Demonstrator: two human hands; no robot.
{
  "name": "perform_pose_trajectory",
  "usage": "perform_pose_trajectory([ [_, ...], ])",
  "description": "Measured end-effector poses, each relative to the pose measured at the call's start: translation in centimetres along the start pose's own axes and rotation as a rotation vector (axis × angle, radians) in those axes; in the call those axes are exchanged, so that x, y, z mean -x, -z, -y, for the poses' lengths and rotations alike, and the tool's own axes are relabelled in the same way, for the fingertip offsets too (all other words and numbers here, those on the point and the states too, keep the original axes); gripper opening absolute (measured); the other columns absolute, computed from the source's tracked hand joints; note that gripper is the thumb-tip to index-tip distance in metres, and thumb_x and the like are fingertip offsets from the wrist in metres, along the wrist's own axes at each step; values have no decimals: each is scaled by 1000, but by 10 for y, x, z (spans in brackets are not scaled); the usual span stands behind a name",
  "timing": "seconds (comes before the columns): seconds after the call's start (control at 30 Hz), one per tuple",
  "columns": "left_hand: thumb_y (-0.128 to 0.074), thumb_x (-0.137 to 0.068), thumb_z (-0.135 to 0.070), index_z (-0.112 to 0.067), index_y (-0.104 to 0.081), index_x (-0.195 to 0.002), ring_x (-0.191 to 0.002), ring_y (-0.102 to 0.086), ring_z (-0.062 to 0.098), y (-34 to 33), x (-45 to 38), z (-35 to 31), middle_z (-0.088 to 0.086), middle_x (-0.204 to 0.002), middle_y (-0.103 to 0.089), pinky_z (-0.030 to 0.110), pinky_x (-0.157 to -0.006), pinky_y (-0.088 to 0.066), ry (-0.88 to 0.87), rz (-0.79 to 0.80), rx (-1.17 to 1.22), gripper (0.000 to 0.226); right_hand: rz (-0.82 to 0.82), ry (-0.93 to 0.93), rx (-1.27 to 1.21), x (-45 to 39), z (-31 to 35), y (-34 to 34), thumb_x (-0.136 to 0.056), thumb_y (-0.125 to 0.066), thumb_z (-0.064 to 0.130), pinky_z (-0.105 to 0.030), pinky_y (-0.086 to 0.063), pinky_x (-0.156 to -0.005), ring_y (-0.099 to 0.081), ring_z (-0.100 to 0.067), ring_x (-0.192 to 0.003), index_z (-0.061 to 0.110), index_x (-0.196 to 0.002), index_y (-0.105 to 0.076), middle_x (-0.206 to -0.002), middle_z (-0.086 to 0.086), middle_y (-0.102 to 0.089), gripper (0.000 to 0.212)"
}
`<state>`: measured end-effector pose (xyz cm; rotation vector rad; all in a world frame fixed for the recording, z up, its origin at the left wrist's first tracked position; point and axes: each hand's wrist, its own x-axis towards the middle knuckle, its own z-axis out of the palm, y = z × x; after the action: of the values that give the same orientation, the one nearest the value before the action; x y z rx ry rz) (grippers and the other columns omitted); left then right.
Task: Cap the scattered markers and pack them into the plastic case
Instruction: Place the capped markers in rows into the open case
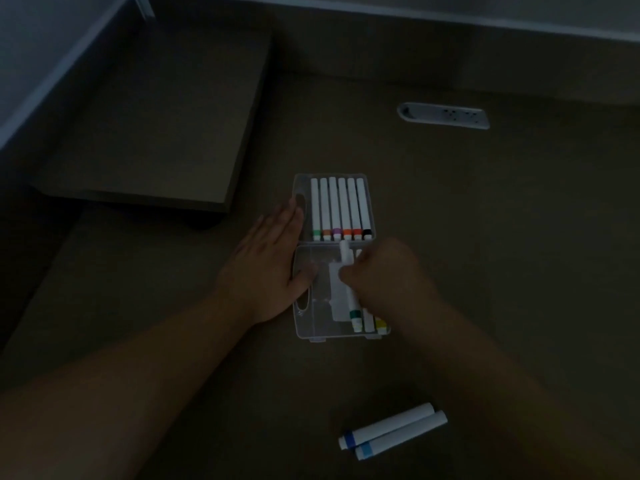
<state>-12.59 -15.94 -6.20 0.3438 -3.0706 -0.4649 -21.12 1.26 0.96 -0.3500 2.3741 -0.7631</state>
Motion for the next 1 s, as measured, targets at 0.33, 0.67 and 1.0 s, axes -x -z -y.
perform_pose_trajectory([
  [0.33,-33,-89,-69,-23,12,-155,-149,11,9,2,-1,1,-5,-162,17,34,-120,3,-3,1,2,92,-12,22,272,-22,-1,-19,-85,-73,31,-20,-41,-56,-58,-9,-73,14,-96,-66,-81,3,-60,21],
  [0.67,-33,-88,-71,-23,12,-155,-150,10,11,1,-2,1,-4,-163,15,40,-123,-5,5,32,12,94,105,125,352,-5,-8,-7,-92,-61,39,-27,-50,-75,-61,-8,-82,23,-96,-61,-88,4,-62,16],
  [1.0,-37,-90,-67,-23,9,-156,-149,8,11,1,-1,-2,-6,-163,15,34,-118,1,13,20,-1,91,452,343,529,84,-78,41,-89,-61,45,-26,-44,-98,-42,4,-110,51,-108,-50,-118,25,-40,23],
])
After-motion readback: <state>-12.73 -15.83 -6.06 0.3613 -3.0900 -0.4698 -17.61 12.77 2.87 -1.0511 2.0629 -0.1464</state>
